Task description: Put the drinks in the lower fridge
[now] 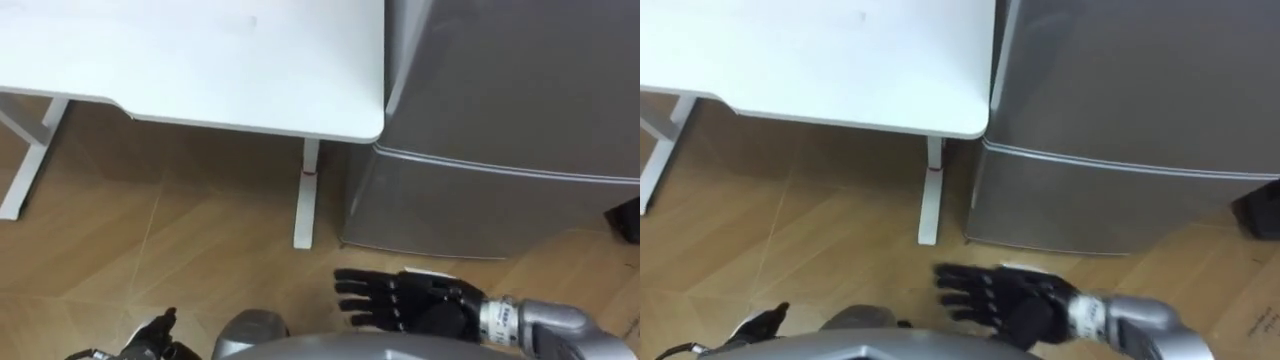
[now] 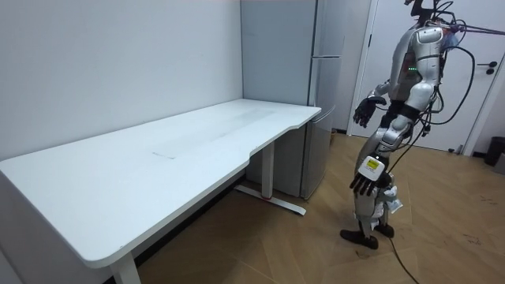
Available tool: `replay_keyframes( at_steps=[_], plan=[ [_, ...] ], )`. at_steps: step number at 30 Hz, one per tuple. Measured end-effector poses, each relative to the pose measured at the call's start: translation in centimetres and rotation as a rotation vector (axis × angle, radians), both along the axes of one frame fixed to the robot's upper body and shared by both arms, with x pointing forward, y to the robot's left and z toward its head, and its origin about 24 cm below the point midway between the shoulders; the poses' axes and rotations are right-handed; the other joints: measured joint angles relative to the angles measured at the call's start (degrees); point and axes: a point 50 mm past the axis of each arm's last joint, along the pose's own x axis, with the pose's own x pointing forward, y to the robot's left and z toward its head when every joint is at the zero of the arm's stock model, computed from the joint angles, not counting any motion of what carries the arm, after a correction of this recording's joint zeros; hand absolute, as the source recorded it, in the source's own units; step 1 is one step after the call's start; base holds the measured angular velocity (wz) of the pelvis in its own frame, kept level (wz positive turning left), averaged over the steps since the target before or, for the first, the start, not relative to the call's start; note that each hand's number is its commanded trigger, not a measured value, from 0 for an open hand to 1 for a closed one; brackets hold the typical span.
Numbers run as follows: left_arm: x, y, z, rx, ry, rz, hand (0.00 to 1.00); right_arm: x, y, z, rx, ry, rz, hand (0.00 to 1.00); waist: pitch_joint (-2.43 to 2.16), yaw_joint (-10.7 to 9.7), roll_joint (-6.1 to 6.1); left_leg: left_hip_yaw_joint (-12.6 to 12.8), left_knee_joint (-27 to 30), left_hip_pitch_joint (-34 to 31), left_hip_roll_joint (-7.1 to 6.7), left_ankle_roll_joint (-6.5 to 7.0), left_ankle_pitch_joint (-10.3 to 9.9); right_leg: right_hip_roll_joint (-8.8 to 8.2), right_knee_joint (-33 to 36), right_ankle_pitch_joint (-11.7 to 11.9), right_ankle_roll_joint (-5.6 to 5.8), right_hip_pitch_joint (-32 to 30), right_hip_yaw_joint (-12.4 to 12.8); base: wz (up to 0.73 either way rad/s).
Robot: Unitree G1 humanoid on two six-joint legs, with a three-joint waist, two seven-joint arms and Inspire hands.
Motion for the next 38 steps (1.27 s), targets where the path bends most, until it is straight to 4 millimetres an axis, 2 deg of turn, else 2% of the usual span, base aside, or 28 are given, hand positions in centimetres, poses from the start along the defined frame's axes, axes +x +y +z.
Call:
replay_keyframes(
  at_steps=[3, 10, 12, 14, 16, 18, 20, 24, 27, 29, 31, 32, 33, 36, 38],
  plan=[
    [-0.6, 0.3, 0.1, 0.035, -0.006, 0.031, 0.00, -1.0, -1.5, -1.2, -0.104, 0.047, -0.117, 0.00, -0.07, -1.45, 0.00, -0.16, 0.09, 0.60, -0.05, 0.11, -0.10, 0.09, -0.25, 0.02, 0.08, 0.77, -0.24, 0.07],
    [-1.4, 0.0, -0.1, 0.052, 0.004, 0.049, 0.00, -3.1, -1.6, -2.6, -0.073, 0.132, -0.307, 0.00, 0.03, -1.67, -0.04, -0.41, -0.27, 1.84, -0.26, 0.18, -0.27, -0.02, -1.03, -0.29, 0.28, 2.14, -0.45, 0.02],
    [-1.6, -0.3, -0.2, 0.045, 0.006, 0.056, 0.00, -3.4, -1.7, -3.1, -0.126, 0.137, -0.397, 0.00, 0.05, -1.63, 0.47, -0.53, 0.07, 1.52, -0.26, 0.23, -0.43, 0.06, -1.10, -0.25, 0.34, 2.09, -0.39, 0.02],
    [-1.8, -1.1, -0.5, 0.023, 0.000, 0.089, 0.00, -4.3, -2.0, -3.9, -0.237, 0.158, -0.573, 0.00, 0.18, -1.70, 1.87, -0.67, 0.48, 1.34, -0.34, 0.41, -0.79, 0.04, -1.19, -0.25, 0.51, 2.14, -0.39, 0.02],
    [-2.3, -1.7, -0.7, 0.016, 0.002, 0.113, 0.00, -5.0, -1.9, -4.5, -0.296, 0.186, -0.666, 0.00, 0.44, -2.06, 2.60, -0.61, 0.30, 1.37, -0.44, 0.44, -0.81, -0.03, -1.13, -0.25, 0.60, 2.35, -0.26, 0.00],
    [-2.8, -2.0, -0.8, 0.007, 0.000, 0.150, 0.00, -5.6, -1.9, -4.9, -0.336, 0.204, -0.745, 0.00, 0.46, -3.39, 3.56, -0.73, 0.02, 1.37, -0.65, 0.42, -0.80, -0.08, -1.25, -0.26, 0.68, 2.52, -0.39, 0.02],
    [-3.4, -1.8, -0.8, 0.020, 0.013, 0.153, 0.00, -5.6, -2.0, -5.0, -0.361, 0.209, -0.776, 0.00, 0.37, -4.72, 3.78, -1.45, -0.13, 1.38, -1.16, 0.38, -0.78, -0.16, -1.40, -0.44, 0.80, 2.78, -1.03, 0.15],
    [-3.4, -1.3, -0.7, 0.043, 0.007, 0.158, 0.00, -5.9, -2.1, -5.3, -0.409, 0.224, -0.801, 0.00, 0.26, -5.26, 3.54, -1.46, -0.31, 1.47, -1.32, 0.37, -0.79, -0.43, -1.32, -0.76, 0.90, 3.03, -1.69, 0.08],
    [-3.7, -1.5, -0.8, 0.029, 0.026, 0.166, 0.00, -5.8, -1.9, -5.5, -0.438, 0.245, -0.798, 0.00, 0.44, -5.46, 3.24, -1.75, -0.43, 2.09, -1.97, 0.47, -0.86, -0.67, -1.49, -0.89, 1.12, 3.91, -2.22, 0.09],
    [-4.1, -1.7, -0.9, 0.017, 0.052, 0.161, 0.00, -5.8, -1.9, -5.6, -0.459, 0.246, -0.776, 0.00, 0.38, -5.90, 2.91, -2.18, -0.41, 2.55, -1.99, 0.59, -1.02, -0.75, -1.79, -1.04, 1.35, 4.67, -2.32, 0.11],
    [-4.0, -1.7, -1.0, 0.012, 0.070, 0.147, 0.00, -5.4, -1.9, -5.6, -0.495, 0.232, -0.722, 0.00, 0.36, -5.71, 2.72, -2.07, -0.02, 2.51, -1.94, 0.70, -1.34, -0.74, -1.81, -1.10, 1.44, 4.68, -2.22, -0.02],
    [-3.9, -1.6, -1.0, 0.014, 0.081, 0.143, 0.00, -4.5, -1.9, -5.6, -0.529, 0.204, -0.660, 0.00, 0.38, -4.74, 2.57, -2.00, 0.00, 2.59, -1.84, 0.72, -1.42, -0.75, -1.75, -1.12, 1.46, 4.58, -1.71, -0.12],
    [-3.9, -1.6, -1.1, 0.015, 0.087, 0.145, 0.00, -4.4, -1.9, -5.6, -0.547, 0.201, -0.635, 0.00, 0.41, -4.27, 2.50, -2.00, 0.06, 2.61, -1.82, 0.74, -1.48, -0.72, -1.77, -1.11, 1.48, 4.60, -1.55, -0.06],
    [-3.5, -1.8, -1.2, 0.014, 0.103, 0.147, 0.00, -3.7, -1.2, -5.9, -0.622, 0.199, -0.572, 0.00, 0.15, -4.37, 2.25, -3.18, 1.02, 2.44, -2.21, 1.11, -1.91, -0.64, -1.96, -1.03, 1.76, 5.21, -2.76, 0.22],
    [-3.7, -2.1, -1.3, 0.008, 0.121, 0.145, 0.00, -3.1, -1.1, -5.9, -0.652, 0.188, -0.530, 0.00, 0.11, -3.70, 2.56, -3.08, 1.42, 2.41, -2.08, 1.12, -2.29, -0.26, -1.79, -1.02, 1.80, 5.17, -2.16, -0.05]
  ],
)
